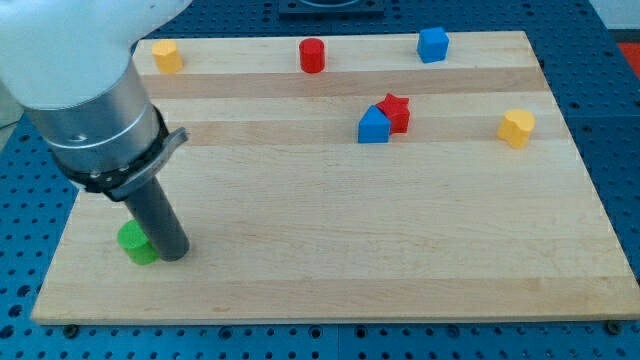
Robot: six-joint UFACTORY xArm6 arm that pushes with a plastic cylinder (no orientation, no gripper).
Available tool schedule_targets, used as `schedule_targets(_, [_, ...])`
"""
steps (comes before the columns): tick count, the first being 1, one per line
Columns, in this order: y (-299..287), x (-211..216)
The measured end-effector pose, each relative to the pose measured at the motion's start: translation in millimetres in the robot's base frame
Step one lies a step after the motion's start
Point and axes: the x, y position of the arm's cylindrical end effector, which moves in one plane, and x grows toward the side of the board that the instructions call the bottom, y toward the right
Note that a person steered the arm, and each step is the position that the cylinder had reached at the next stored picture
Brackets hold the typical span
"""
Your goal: Separate the red star and blue triangle
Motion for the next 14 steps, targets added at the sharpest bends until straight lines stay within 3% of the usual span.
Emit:
schedule_targets(2, [12.6, -30.2])
schedule_targets(4, [-42.7, 8.7])
schedule_targets(5, [-18.2, -12.2])
schedule_targets(6, [44.5, -54.8])
schedule_targets(7, [63.9, -65.3])
schedule_targets(8, [63.9, -69.9])
schedule_targets(12, [84.2, -232.7])
schedule_targets(14, [188.8, -239.7])
